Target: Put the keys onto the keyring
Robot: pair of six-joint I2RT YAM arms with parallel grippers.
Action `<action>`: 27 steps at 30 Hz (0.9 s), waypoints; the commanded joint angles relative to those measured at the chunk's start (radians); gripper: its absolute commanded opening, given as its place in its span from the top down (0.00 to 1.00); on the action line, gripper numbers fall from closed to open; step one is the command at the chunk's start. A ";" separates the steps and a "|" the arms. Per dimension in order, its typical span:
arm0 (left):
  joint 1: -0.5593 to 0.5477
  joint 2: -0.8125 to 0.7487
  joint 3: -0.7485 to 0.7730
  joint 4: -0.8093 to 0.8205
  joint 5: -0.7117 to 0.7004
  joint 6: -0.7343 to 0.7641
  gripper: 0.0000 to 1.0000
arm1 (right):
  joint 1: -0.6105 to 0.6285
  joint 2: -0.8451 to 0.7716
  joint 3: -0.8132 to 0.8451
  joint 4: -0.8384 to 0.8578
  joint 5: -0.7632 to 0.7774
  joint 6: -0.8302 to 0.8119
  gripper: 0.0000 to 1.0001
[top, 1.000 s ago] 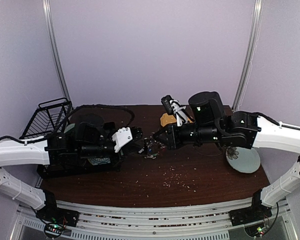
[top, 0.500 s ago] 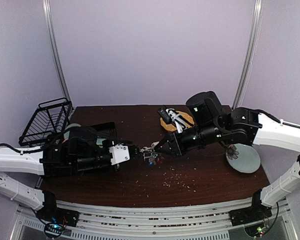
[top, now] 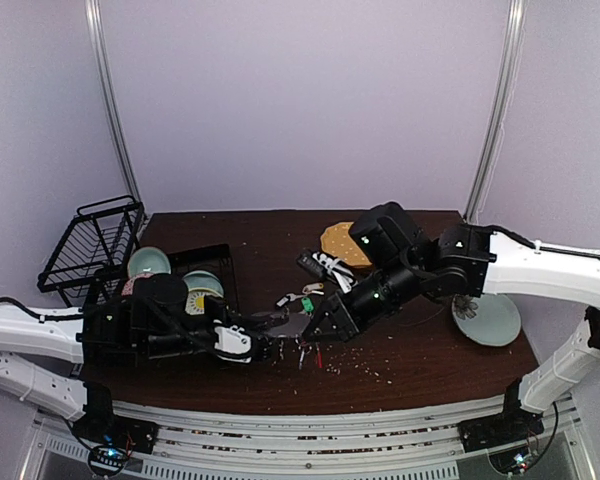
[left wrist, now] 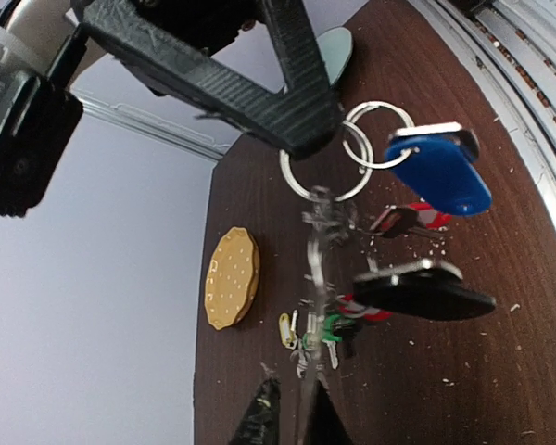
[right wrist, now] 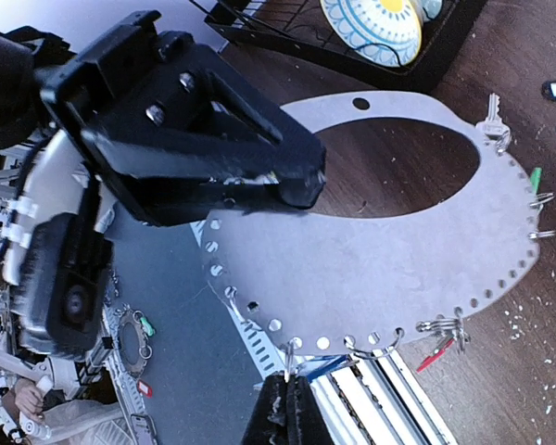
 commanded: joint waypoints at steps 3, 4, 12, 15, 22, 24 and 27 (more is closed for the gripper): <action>0.006 0.016 -0.018 0.134 -0.092 -0.042 0.58 | -0.003 0.020 -0.046 0.051 0.013 0.097 1.00; 0.006 -0.001 -0.034 0.134 -0.097 -0.043 0.51 | -0.004 0.019 -0.044 0.052 0.017 0.106 1.00; 0.024 -0.118 -0.103 0.062 -0.161 -0.087 0.26 | -0.010 0.007 -0.011 0.072 0.089 0.176 1.00; 0.023 -0.167 -0.080 0.062 -0.174 -0.162 0.25 | -0.018 0.012 -0.002 0.079 0.103 0.209 1.00; -0.020 -0.097 0.089 0.049 0.046 -0.582 0.79 | -0.031 -0.009 0.002 0.118 0.202 0.279 1.00; -0.044 -0.052 0.060 0.162 0.141 -0.685 0.87 | -0.036 -0.014 0.003 0.124 0.224 0.283 1.00; -0.070 0.022 0.014 0.287 0.216 -0.725 0.84 | -0.042 -0.017 0.007 0.134 0.234 0.281 1.00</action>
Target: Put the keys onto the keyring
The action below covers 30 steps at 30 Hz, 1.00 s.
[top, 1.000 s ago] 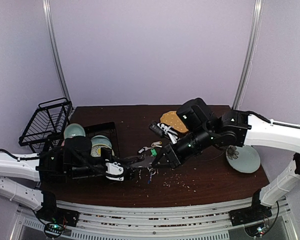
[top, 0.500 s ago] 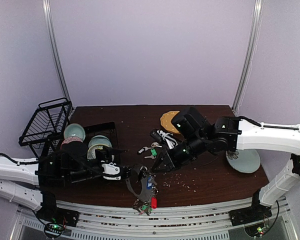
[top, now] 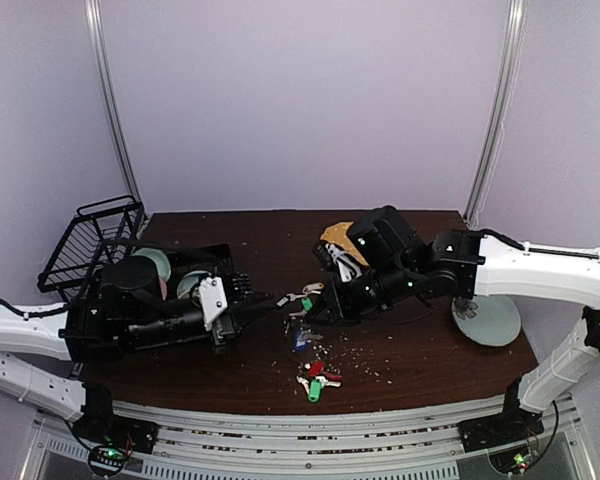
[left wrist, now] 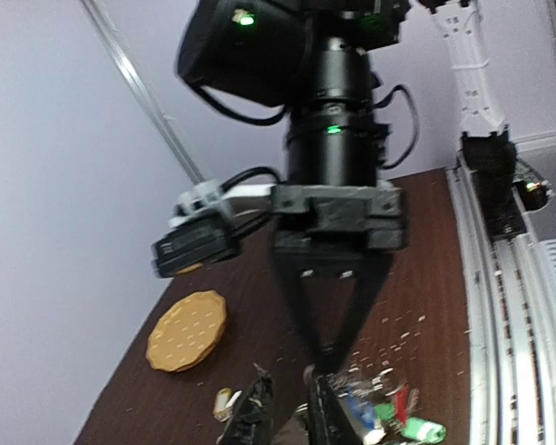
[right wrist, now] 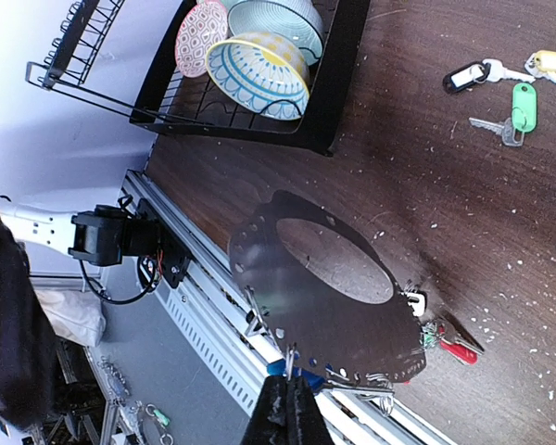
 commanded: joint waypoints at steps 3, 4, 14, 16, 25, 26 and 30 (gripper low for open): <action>-0.032 0.150 -0.063 0.247 0.142 -0.228 0.84 | -0.012 -0.044 0.050 0.059 0.066 0.019 1.00; -0.034 0.173 -0.060 0.252 0.143 -0.234 0.81 | -0.013 -0.046 0.048 0.060 0.070 0.017 1.00; -0.034 0.277 -0.060 0.265 -0.098 -0.295 0.68 | -0.012 -0.056 0.031 0.076 0.056 0.011 1.00; -0.034 0.277 -0.076 0.284 -0.131 -0.306 0.68 | -0.013 -0.059 0.030 0.072 0.057 0.009 1.00; -0.032 0.270 -0.106 0.327 -0.166 -0.334 0.57 | -0.012 -0.062 0.032 0.066 0.058 -0.011 1.00; -0.029 0.273 -0.105 0.328 -0.173 -0.337 0.57 | -0.013 -0.062 0.031 0.068 0.055 -0.011 1.00; -0.019 0.285 -0.094 0.333 -0.143 -0.332 0.52 | -0.013 -0.062 0.027 0.076 0.041 -0.011 1.00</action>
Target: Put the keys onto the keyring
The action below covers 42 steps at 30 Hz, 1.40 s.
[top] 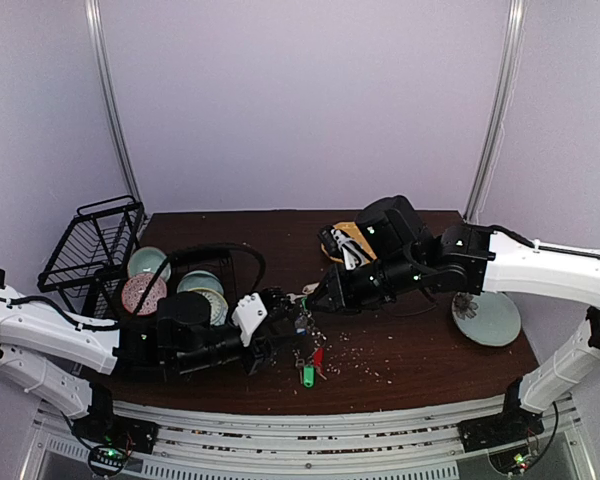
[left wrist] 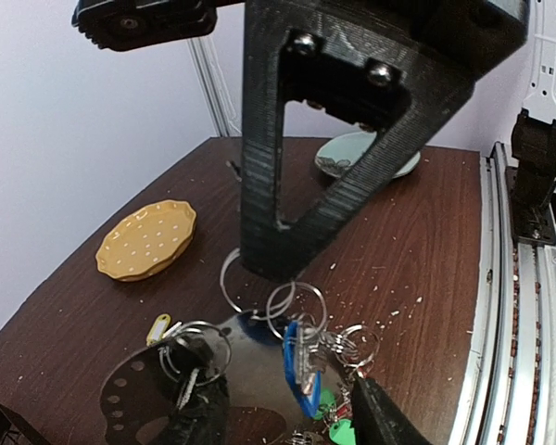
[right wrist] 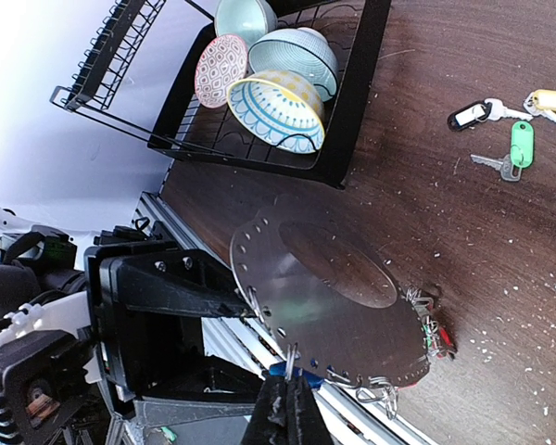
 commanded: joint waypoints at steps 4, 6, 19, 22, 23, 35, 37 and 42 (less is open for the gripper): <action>0.012 0.049 0.041 0.057 0.074 -0.007 0.58 | -0.004 -0.037 0.012 0.046 0.014 -0.010 1.00; 0.012 0.067 0.044 0.067 0.071 -0.008 0.62 | -0.004 -0.039 0.005 0.058 0.008 -0.006 1.00; 0.012 0.085 0.048 0.164 0.096 0.005 0.73 | -0.004 -0.034 -0.009 0.068 -0.022 -0.005 1.00; 0.012 0.079 0.045 0.171 0.091 0.013 0.96 | -0.004 -0.035 -0.009 0.066 -0.021 -0.008 1.00; 0.012 0.072 0.041 0.173 0.083 0.016 1.00 | -0.003 -0.036 -0.008 0.064 -0.025 -0.010 1.00; 0.012 0.047 0.049 -0.057 -0.253 0.295 1.00 | -0.006 -0.041 0.029 -0.159 -0.085 -0.121 1.00; 0.012 0.039 0.048 -0.057 -0.267 0.327 1.00 | -0.004 -0.039 0.024 -0.159 -0.118 -0.126 1.00; 0.009 0.040 0.061 -0.053 -0.267 0.345 1.00 | 0.003 -0.016 0.012 -0.137 -0.211 -0.146 1.00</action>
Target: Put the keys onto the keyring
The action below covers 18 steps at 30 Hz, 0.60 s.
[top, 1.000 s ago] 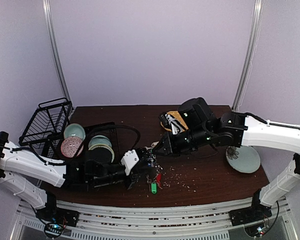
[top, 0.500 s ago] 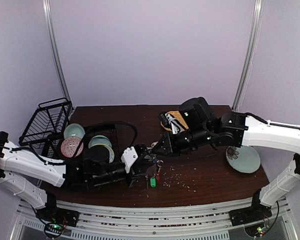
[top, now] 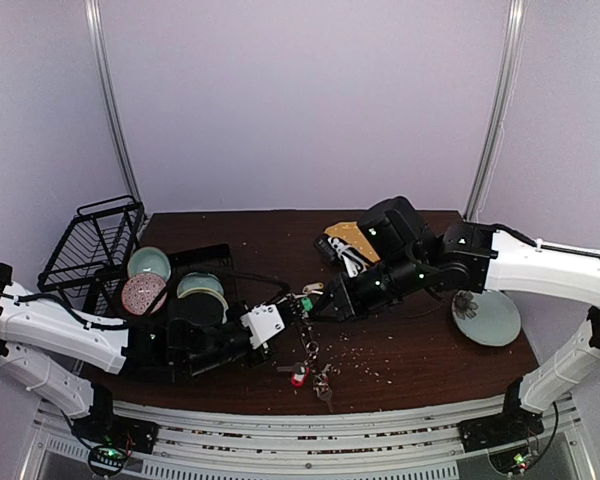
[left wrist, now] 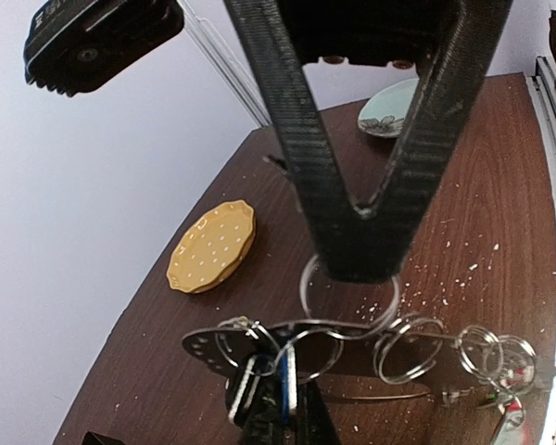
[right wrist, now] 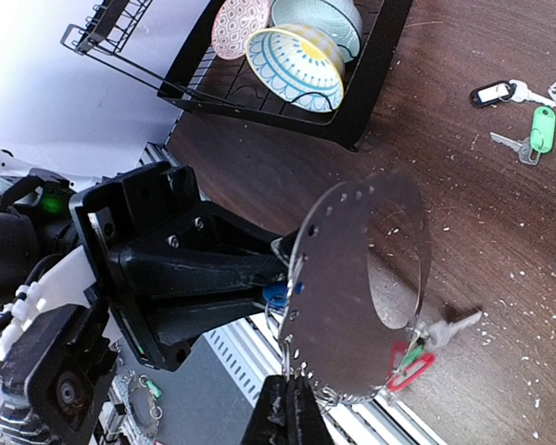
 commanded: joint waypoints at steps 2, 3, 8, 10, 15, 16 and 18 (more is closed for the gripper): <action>0.019 -0.018 0.013 -0.021 -0.085 0.045 1.00 | 0.005 0.005 0.013 -0.084 -0.103 -0.047 1.00; 0.017 -0.019 0.011 -0.019 -0.072 0.044 1.00 | 0.004 0.010 0.018 -0.095 -0.100 -0.051 1.00; 0.013 -0.033 0.002 -0.033 -0.058 0.020 0.99 | 0.000 0.009 0.027 -0.117 -0.065 -0.062 1.00; 0.013 -0.056 0.001 -0.082 0.013 0.027 0.76 | -0.001 0.014 0.038 -0.151 -0.042 -0.082 1.00; 0.013 -0.188 -0.016 -0.224 0.332 0.071 0.33 | -0.001 0.017 0.079 -0.210 -0.035 -0.152 1.00; 0.014 -0.210 -0.004 -0.266 0.370 0.074 0.29 | -0.001 0.021 0.094 -0.226 -0.035 -0.167 1.00; 0.016 -0.245 0.025 -0.347 0.414 0.080 0.27 | -0.002 0.027 0.121 -0.254 -0.033 -0.189 1.00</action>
